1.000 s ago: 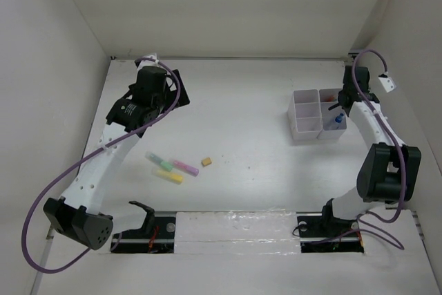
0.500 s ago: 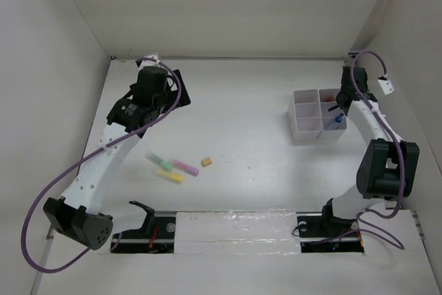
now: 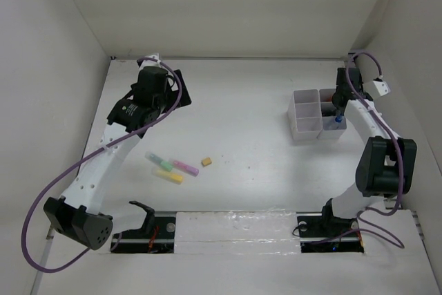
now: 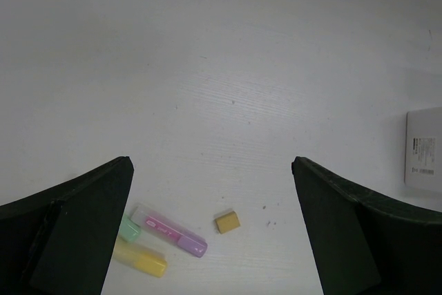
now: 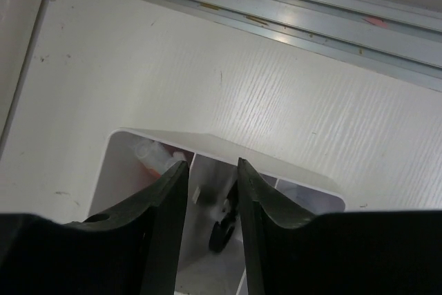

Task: Sort the stationery into containers
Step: Place the scissors in the storage box, then pick up the stationery from the center of the board.

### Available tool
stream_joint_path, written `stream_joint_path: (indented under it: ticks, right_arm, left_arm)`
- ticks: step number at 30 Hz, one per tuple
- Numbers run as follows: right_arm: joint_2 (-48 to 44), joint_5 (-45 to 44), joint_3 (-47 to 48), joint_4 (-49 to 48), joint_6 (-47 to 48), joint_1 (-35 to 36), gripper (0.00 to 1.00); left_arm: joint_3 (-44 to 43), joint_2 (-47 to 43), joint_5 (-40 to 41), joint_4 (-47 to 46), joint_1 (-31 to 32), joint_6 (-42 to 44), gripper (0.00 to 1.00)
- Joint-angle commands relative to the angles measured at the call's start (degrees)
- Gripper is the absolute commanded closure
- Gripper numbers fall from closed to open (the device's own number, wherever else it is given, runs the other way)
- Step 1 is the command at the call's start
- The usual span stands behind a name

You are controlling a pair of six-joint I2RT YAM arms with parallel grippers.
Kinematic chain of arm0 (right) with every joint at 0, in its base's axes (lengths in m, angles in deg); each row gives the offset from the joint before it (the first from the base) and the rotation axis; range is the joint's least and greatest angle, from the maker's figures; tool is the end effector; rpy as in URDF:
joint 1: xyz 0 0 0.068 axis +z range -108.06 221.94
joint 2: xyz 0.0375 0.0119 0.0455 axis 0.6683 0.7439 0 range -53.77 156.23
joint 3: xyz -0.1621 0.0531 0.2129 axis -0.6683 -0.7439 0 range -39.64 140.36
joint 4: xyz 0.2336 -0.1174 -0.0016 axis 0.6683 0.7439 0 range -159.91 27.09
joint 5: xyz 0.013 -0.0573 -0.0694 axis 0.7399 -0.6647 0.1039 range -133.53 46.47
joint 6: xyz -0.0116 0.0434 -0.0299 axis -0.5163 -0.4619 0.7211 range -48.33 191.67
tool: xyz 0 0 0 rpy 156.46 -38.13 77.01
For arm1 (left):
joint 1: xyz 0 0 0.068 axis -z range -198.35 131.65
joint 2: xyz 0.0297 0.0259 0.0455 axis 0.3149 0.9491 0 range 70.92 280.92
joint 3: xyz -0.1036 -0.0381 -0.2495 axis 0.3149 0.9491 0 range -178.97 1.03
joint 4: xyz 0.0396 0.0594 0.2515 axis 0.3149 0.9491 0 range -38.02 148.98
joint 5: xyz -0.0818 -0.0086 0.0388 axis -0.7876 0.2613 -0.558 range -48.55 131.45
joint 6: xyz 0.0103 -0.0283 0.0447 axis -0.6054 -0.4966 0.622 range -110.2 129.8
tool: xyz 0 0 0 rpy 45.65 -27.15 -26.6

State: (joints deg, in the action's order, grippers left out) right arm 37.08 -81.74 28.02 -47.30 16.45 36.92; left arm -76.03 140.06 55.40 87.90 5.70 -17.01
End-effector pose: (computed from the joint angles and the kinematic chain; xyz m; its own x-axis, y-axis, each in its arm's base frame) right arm 0.3405 -0.0521 0.2630 0.0020 0.6476 -0.7620 0.8707 0.3736 0.3198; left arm 0.2376 -0.0966 0.4024 -0.4735 -0.2680 -0.8390 -0.0139 0.9547 -0.2972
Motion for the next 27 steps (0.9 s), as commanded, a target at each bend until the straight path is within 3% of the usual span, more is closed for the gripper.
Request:
stream_joint_path:
  ticks: [1, 4, 8, 15, 20, 21, 27]
  right_arm:
    - [0.73, -2.04, 1.34, 1.2, -0.85, 0.71, 0.59]
    - [0.73, -2.04, 1.34, 1.21, -0.85, 0.71, 0.58]
    - [-2.59, -2.04, 0.81, -0.28, -0.24, 2.37, 0.42]
    - [-9.8, -0.46, -0.6, -2.75, 0.82, 4.92, 0.23]
    - [-13.07, 1.21, 0.72, -5.38, 8.88, 5.46, 0.1]
    - [-13.59, 2.61, 1.59, -5.38, 10.21, 6.59, 0.02]
    - [-13.59, 6.48, 8.8, -0.47, 18.82, 13.62, 0.0]
  left_arm:
    - [1.21, -1.2, 0.02, -1.47, 0.29, 0.79, 0.0]
    - [1.21, -1.2, 0.02, -1.47, 0.29, 0.79, 0.0]
    - [1.73, -1.73, 0.02, -1.47, 0.29, 0.79, 0.0]
    - [0.68, -0.68, 0.55, -0.33, 0.29, -0.52, 0.0]
    - [-1.61, 2.04, 1.07, 3.09, -0.23, -2.54, 0.0]
    - [-2.13, 2.57, 1.07, 4.23, -0.93, -3.07, 0.0]
    - [-1.61, 3.1, -1.64, 7.13, -1.47, -7.29, 0.0]
